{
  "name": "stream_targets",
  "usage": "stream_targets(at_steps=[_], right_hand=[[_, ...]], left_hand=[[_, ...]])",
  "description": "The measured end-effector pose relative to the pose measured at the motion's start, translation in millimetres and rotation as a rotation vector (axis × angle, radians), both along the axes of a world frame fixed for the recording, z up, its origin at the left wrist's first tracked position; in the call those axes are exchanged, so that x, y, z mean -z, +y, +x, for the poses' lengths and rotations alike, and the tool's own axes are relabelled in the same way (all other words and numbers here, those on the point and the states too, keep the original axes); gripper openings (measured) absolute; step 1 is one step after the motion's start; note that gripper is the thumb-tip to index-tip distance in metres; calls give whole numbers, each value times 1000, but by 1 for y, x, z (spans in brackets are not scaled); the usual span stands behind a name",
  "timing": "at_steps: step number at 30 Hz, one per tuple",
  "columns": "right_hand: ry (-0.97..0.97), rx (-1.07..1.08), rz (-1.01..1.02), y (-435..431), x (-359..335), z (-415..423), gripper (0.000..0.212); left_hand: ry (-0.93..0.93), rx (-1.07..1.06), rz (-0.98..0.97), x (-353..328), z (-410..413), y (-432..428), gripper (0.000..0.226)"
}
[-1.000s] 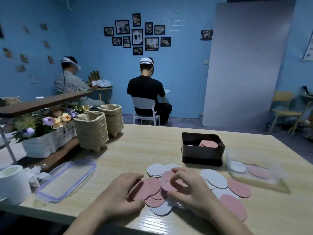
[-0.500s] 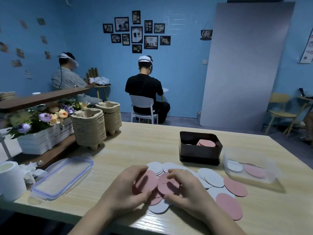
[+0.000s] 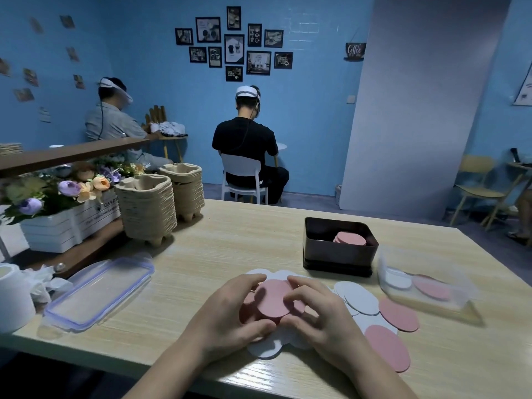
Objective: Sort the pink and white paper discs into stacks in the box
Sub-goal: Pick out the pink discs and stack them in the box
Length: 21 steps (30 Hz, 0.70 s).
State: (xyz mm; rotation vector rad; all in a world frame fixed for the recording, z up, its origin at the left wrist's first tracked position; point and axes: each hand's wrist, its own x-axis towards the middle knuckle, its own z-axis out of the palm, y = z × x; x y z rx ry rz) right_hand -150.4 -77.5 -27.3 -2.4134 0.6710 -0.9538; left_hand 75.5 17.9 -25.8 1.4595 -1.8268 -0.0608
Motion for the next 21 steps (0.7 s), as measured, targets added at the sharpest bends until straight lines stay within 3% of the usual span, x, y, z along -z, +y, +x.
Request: stream_targets(at_steps=[3,6,21], right_hand=[[-57,20,25,1,-1,-2,18],[-68,11,40,2,0,-1,17],[12,-33,42,2,-1,-1,28]], left_hand=[[-10,0,-70,-2,0,0,35],[-41,34,-120,-2,0,2,22],[-88,92,-115,7,-3,-4,23]])
